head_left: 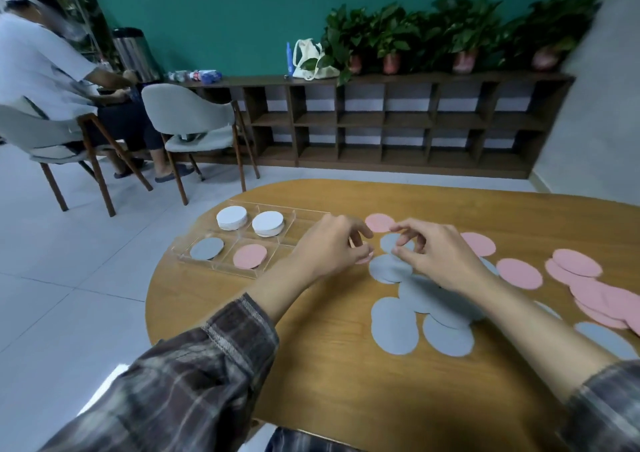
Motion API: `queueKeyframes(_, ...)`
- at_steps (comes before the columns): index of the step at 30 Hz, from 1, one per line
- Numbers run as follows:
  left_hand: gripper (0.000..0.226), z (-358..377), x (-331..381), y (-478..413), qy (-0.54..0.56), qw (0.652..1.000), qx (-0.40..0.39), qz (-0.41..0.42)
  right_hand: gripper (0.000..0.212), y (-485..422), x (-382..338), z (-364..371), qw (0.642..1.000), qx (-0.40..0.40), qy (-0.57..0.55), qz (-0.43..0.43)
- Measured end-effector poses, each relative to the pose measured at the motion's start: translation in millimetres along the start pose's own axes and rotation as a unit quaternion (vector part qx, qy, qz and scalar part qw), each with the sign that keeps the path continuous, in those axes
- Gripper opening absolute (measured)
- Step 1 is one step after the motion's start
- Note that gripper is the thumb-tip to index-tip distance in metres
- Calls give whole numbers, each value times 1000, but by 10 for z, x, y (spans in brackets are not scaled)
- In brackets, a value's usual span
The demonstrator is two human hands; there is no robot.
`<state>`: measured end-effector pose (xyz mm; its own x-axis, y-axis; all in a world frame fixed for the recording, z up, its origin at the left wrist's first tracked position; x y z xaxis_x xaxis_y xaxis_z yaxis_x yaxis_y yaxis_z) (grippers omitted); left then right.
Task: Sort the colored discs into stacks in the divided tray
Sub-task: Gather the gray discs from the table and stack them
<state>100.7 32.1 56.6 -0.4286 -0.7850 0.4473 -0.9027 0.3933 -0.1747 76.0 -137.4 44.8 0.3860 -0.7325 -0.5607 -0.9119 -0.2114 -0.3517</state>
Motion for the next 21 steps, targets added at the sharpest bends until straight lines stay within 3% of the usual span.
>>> queueKeyframes(4, 24, 394, 67, -17, 14, 1000, -13, 11, 30, 266, 182, -55, 1000, 7, 14, 3)
queueKeyframes(12, 47, 874, 18, -114, 54, 998, 23, 28, 34, 565, 463, -11, 998, 54, 43, -2)
queueKeyframes(21, 39, 937, -38, -117, 57, 996, 51, 55, 33, 584, 624, 83, 998, 56, 35, 5)
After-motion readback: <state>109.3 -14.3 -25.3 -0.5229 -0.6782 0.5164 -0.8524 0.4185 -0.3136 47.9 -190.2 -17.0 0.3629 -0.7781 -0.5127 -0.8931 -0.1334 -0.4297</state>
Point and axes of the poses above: each hand's wrist, its own y-axis away from the middle knuckle, its own z-axis out of the palm, x = y × z, the point moved 9 cm from there along -y, towards the middle knuckle, and after that the axes turned 4 degrees about -z, right-handed, at the moved point
